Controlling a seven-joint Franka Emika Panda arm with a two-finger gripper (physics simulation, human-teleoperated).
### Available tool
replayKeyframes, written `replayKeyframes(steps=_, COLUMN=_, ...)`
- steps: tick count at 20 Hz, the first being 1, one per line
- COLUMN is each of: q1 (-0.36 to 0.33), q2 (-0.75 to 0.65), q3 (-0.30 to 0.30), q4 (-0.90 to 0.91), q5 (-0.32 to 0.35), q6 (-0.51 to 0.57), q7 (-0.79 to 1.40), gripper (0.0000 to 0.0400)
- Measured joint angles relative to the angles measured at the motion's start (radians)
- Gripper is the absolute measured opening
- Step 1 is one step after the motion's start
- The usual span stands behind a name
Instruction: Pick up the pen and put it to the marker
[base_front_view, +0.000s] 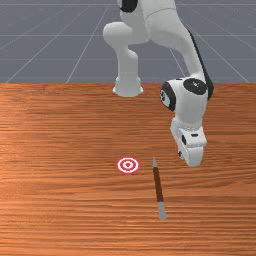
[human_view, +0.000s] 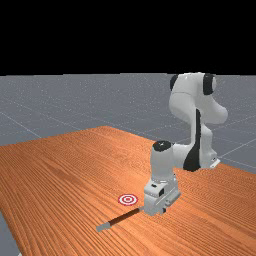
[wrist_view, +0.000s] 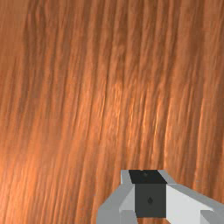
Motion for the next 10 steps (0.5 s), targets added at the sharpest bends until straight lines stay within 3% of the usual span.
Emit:
replayKeyframes(steps=4, q1=-0.012, q2=0.239, q3=-0.007, q4=0.459, q5=-0.005, q6=-0.218, q7=-0.062, gripper=0.0)
replayKeyframes(steps=6, q1=-0.008, q2=0.422, q3=-0.009, q4=0.81, q5=-0.008, q6=-0.382, q7=-0.115, gripper=0.0)
replayKeyframes(steps=7, q1=-0.006, q2=0.419, q3=-0.024, q4=0.797, q5=0.012, q6=-0.371, q7=-0.009, gripper=0.0)
replayKeyframes(steps=10, q1=-0.007, q2=0.42, q3=-0.024, q4=0.797, q5=0.012, q6=-0.371, q7=-0.009, gripper=0.0)
